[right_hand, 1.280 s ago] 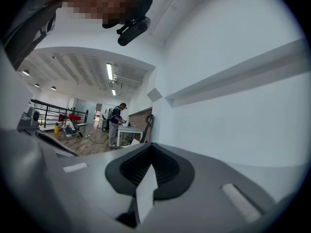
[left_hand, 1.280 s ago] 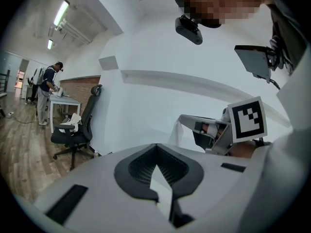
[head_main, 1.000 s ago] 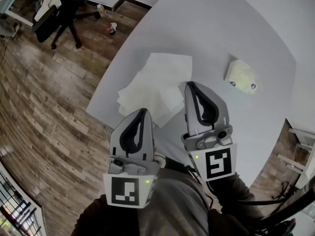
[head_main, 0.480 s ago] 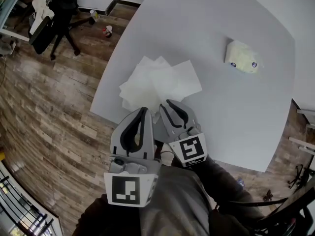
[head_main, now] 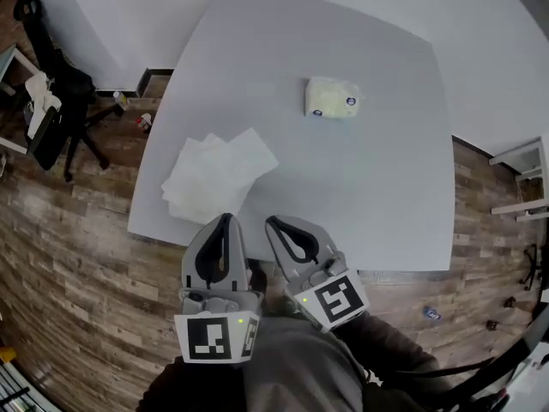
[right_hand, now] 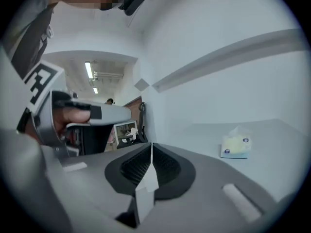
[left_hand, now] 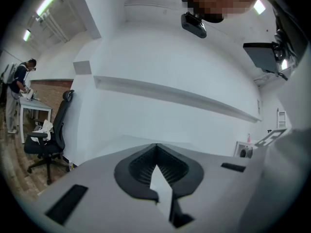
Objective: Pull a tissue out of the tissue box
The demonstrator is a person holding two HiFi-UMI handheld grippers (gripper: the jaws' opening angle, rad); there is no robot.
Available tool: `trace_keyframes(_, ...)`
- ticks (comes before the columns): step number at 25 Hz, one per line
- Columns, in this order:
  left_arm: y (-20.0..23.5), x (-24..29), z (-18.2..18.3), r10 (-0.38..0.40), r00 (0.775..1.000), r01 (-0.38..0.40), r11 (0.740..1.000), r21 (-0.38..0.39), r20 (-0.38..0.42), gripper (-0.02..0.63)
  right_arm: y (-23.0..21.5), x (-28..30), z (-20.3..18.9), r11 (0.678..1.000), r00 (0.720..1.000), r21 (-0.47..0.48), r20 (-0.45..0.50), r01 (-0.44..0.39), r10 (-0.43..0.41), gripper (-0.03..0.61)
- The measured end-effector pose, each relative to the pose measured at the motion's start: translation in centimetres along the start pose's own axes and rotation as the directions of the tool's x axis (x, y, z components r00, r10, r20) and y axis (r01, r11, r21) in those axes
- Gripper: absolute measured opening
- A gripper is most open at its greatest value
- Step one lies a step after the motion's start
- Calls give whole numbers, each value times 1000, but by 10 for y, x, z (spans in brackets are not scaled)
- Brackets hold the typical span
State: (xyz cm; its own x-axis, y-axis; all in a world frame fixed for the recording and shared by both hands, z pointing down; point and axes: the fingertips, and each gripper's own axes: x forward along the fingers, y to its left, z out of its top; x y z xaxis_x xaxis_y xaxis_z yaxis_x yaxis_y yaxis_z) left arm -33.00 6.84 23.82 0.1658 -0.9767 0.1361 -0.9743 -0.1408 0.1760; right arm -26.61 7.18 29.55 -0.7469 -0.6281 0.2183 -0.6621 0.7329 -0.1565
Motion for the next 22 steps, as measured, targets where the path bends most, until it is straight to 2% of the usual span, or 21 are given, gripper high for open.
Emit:
trace_keyframes(7,-135,-54,22,-158,986,153,985,78,62,2,-12,-152,63,992,986,45,116,118,-122,2)
trace_keyframes(12,-217,-91,39,-282,958,273,954,126,57,2,-6,-236,100,985,962,64,215,158,-168,2)
trace_keyframes(19,-263,-116,41,-405,914,390,887,245,9,2,3,-277,114,977,932,82,293,198,-214,2)
trace_keyframes(22,-267,-117,42,-444,895,425,871,246,25,2,4,-275,111,971,923,71,303,228,-239,2)
